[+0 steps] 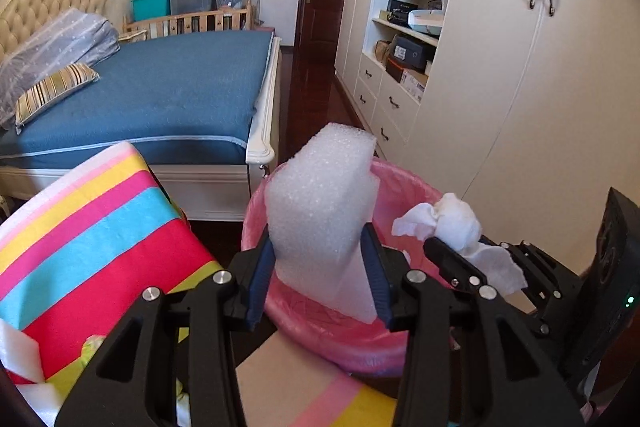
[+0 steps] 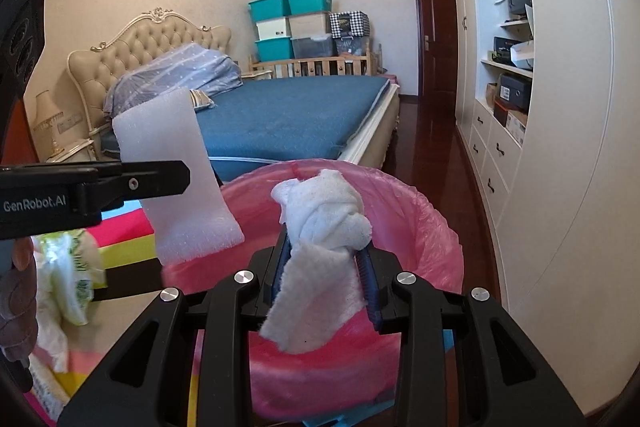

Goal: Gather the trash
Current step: 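Carry both items over the pink trash bin and open both grippers, then move both grippers back over the table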

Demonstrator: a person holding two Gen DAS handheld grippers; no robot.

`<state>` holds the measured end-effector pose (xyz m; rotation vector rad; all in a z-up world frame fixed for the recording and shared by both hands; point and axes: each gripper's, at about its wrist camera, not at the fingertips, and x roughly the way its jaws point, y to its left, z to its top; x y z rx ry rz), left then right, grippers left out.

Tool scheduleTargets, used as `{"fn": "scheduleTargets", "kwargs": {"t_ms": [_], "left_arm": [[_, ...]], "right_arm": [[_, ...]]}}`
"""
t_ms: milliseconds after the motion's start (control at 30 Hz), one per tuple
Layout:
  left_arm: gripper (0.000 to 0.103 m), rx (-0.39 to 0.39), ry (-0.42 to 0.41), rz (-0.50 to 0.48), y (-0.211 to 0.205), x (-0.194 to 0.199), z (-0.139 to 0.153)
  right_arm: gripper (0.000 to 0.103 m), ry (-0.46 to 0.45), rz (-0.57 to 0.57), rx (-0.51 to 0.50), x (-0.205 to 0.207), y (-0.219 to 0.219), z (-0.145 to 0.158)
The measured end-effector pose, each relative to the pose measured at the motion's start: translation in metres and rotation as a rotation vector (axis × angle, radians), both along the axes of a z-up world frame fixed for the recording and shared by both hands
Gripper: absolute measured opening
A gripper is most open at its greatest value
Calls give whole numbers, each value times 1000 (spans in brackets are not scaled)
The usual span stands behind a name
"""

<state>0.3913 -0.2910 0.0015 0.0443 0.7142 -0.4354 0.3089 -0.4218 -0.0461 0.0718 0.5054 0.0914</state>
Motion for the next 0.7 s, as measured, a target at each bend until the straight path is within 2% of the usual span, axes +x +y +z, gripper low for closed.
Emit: {"fn": "scheduleTargets", "kwargs": {"t_ms": [33,67,100,133,300,467,567,700], "left_arm": [[43,4,-3,4,2,1,-2],[51,12,-6,13,3,3,-5],[57,15,-7,22,4,5,-7],[66,14,-13,36,4,6,-10],[76,22,-17,74,17,-2,-12],[91,37,-114,74,36,-41,7],[97,30,-174,71,58,-73,19],[98,-15,-190,81,102,-115,30]], "right_arm": [[45,6,-4,6,3,-4,-2],[67,7,-12,15,3,-7,-3],[74,-1,-23,31,3,-12,-3],[75,-22,-30,56,0,-19,-2],[75,-57,-42,70,-23,-34,8],[76,-85,-46,57,-62,-36,29],[80,-90,-40,45,-87,-29,38],[84,-94,-2,41,-122,-6,44]]}}
